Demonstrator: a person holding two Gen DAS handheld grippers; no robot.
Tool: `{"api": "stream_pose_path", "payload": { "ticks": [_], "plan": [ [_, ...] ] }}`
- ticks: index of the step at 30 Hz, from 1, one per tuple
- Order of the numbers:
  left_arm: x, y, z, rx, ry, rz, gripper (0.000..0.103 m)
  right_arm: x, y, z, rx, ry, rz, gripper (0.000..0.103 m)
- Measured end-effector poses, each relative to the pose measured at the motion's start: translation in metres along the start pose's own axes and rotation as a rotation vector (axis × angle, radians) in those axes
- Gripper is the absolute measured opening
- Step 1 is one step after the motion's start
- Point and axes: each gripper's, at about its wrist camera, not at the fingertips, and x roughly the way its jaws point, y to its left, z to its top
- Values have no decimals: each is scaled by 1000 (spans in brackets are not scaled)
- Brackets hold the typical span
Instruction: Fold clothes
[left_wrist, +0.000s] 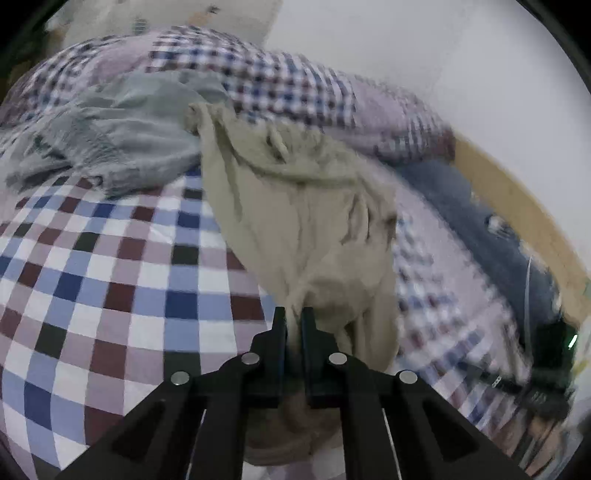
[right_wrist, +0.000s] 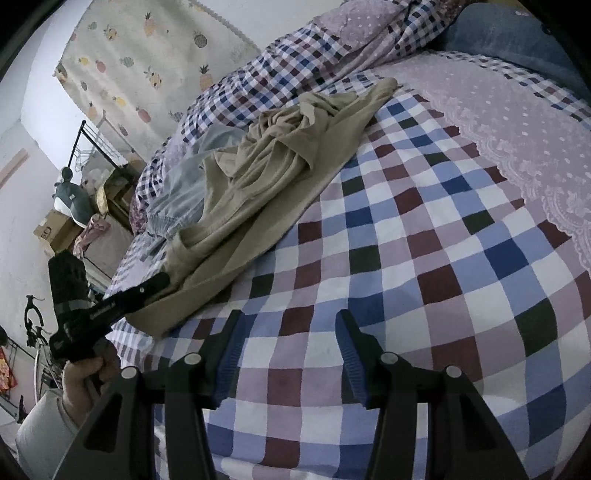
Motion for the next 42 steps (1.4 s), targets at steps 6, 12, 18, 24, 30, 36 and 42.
{"api": "stream_pose_path", "payload": {
  "ticks": [6, 12, 18, 24, 30, 36, 42],
  "plan": [
    [-78, 59, 16, -291, -338, -41, 4, 1, -2, 0, 3, -8, -18, 54],
    [-91, 129, -1, -538, -379, 77, 4, 4, 6, -2, -48, -5, -43, 54],
    [-79, 147, -13, -637, -310, 145, 6, 9, 22, 2, -183, -21, -142, 54],
    [-104, 140, -9, -635, -407, 122, 54, 29, 37, 41, -457, -55, -291, 54],
    [-111, 131, 4, -585, -428, 56, 72, 78, 46, 67, -850, -3, -522, 54],
    [-99, 130, 6, -584, -371, 32, 72, 130, 44, 89, -1072, 22, -661, 54],
    [-101, 138, 2, -620, -362, 29, 72, 164, 46, 102, -1171, 19, -717, 53]
  ]
}}
